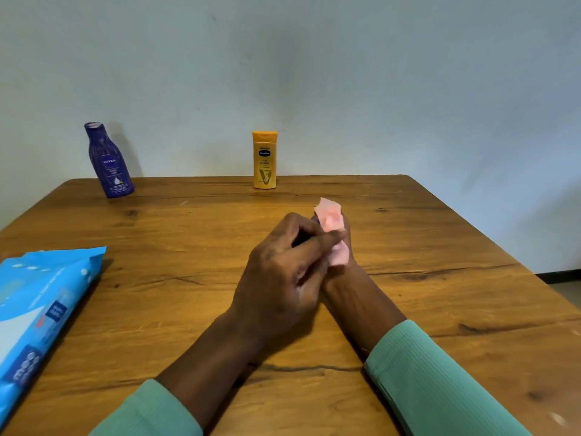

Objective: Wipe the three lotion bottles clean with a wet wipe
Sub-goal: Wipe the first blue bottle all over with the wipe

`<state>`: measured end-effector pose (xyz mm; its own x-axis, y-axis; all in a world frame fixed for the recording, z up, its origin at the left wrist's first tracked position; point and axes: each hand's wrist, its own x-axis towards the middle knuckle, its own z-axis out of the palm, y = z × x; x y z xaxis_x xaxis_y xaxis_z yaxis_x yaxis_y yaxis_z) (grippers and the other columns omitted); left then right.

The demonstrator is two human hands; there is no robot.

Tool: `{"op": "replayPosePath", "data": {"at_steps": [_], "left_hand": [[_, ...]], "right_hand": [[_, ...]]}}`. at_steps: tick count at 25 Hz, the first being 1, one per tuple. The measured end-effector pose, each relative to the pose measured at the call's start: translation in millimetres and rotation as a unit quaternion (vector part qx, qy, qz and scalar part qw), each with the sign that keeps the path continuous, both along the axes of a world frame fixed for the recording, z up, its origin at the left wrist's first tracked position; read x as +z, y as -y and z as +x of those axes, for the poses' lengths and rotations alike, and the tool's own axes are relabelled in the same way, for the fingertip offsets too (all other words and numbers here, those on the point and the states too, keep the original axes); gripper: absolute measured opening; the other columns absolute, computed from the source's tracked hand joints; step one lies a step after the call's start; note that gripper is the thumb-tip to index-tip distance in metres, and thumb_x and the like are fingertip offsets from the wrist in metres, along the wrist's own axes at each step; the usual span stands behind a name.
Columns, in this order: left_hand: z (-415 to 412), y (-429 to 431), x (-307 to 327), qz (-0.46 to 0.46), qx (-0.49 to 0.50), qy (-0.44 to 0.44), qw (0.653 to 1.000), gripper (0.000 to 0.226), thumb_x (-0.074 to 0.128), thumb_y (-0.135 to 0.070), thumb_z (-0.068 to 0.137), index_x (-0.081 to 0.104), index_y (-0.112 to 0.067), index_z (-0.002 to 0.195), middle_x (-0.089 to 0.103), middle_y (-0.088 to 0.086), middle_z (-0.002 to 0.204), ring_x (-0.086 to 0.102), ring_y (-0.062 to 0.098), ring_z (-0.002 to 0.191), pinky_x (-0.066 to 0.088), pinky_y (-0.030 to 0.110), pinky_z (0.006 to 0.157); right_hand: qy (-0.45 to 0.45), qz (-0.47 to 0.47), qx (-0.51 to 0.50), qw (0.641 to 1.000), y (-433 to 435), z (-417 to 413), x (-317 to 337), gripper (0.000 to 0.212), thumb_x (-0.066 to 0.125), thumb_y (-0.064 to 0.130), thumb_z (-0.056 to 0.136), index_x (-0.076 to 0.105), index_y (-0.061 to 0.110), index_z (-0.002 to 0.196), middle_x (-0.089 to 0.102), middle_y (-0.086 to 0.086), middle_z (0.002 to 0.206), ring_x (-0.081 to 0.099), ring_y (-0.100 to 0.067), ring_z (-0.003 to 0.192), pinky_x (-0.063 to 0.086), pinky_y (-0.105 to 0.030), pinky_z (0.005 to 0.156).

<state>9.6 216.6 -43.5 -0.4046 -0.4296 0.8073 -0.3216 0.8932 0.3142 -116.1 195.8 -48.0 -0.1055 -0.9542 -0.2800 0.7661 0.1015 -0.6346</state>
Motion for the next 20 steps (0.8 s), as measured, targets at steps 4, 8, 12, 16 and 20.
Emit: {"op": "replayPosePath", "data": {"at_steps": [4, 8, 12, 16, 20], "left_hand": [[2.8, 5.9, -0.7, 0.018, 0.041, -0.06, 0.997, 0.03, 0.071, -0.015, 0.097, 0.072, -0.014, 0.127, 0.062, 0.007, 0.103, 0.057, 0.014, 0.092, 0.05, 0.024, 0.072], [5.4, -3.3, -16.7, 0.049, -0.013, -0.009, 0.999, 0.029, 0.076, -0.017, 0.091, 0.076, -0.014, 0.12, 0.064, 0.003, 0.105, 0.061, 0.009, 0.095, 0.053, 0.023, 0.076], [8.3, -1.5, -14.8, 0.213, -0.044, -0.137, 0.967, 0.03, 0.08, -0.017, 0.086, 0.076, -0.014, 0.115, 0.072, -0.003, 0.111, 0.07, 0.014, 0.103, 0.06, 0.028, 0.081], [6.1, 15.2, -16.8, 0.369, -0.051, -0.186, 0.909, 0.026, 0.076, -0.021, 0.09, 0.077, -0.018, 0.116, 0.077, -0.005, 0.108, 0.072, 0.018, 0.098, 0.062, 0.051, 0.084], [9.2, 33.6, -12.7, 0.336, 0.055, -0.268, 0.901, 0.025, 0.074, -0.024, 0.094, 0.076, -0.025, 0.119, 0.074, -0.007, 0.111, 0.071, 0.016, 0.094, 0.064, 0.045, 0.078]], "right_hand": [[0.026, -0.016, 0.038, 0.999, 4.0, 4.9, -1.4, 0.057, 0.055, 0.045, 0.102, 0.069, 0.008, 0.063, 0.059, -0.001, 0.049, 0.06, -0.01, 0.043, 0.049, -0.017, 0.045], [0.073, -0.026, 0.067, 0.995, 5.6, -5.1, -14.1, 0.047, 0.089, 0.049, 0.062, 0.065, 0.01, 0.072, 0.058, -0.002, 0.063, 0.055, -0.015, 0.056, 0.048, -0.026, 0.055], [0.09, -0.056, 0.082, 0.991, 8.5, -3.0, -14.5, 0.054, 0.082, 0.047, 0.069, 0.066, 0.004, 0.098, 0.061, -0.006, 0.075, 0.058, -0.019, 0.063, 0.054, -0.031, 0.063], [0.085, -0.104, 0.084, 0.987, 10.3, -4.1, -7.6, 0.069, 0.065, 0.023, 0.077, 0.055, 0.012, 0.144, 0.072, -0.014, 0.097, 0.064, -0.023, 0.073, 0.054, -0.037, 0.072], [0.01, -0.117, 0.146, 0.982, 1.8, 7.0, -4.5, 0.061, 0.059, 0.017, 0.084, 0.06, 0.021, 0.145, 0.074, -0.014, 0.111, 0.071, -0.024, 0.085, 0.06, -0.036, 0.074]]}}
